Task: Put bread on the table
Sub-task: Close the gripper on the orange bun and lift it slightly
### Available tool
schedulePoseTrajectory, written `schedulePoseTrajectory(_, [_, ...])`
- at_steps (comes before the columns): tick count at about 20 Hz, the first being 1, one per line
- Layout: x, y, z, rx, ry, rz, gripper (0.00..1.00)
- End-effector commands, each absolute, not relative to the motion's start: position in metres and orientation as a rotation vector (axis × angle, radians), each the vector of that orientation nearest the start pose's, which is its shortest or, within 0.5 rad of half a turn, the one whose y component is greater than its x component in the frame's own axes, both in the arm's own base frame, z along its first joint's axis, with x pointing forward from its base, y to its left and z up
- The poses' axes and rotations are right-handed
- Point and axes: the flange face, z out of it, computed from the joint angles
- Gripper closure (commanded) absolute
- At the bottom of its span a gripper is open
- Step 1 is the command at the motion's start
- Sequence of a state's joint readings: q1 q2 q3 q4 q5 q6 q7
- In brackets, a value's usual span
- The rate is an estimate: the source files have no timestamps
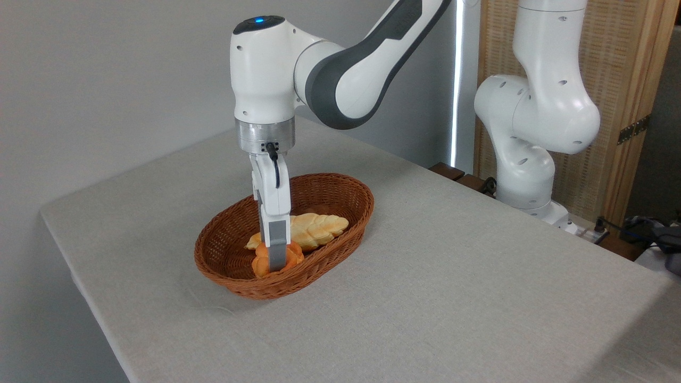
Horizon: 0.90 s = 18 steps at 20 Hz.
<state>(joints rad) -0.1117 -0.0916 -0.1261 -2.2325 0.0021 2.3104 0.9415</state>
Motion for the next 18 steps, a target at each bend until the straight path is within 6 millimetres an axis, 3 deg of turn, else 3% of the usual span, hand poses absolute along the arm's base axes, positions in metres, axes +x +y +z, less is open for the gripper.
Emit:
schedulePoseTrajectory(1, [0.5071,-0.1232,0.4119,-2.515,1.730,-0.220,0.17])
schedulePoseTrajectory(2, [0.5069,-0.1232,0.4118,-2.515,1.730,-0.218,0.21])
schedulePoseTrajectory(4, [0.5066,-0.1247,0.4118,-2.514,1.732,-0.218,0.48])
schedulePoseTrajectory(7, [0.5060,-0.1254,0.4111,-2.513,1.734,-0.216,0.70])
schedulePoseTrajectory(18, [0.5047,-0.1317,0.4116,-2.505,1.749,-0.217,0.76])
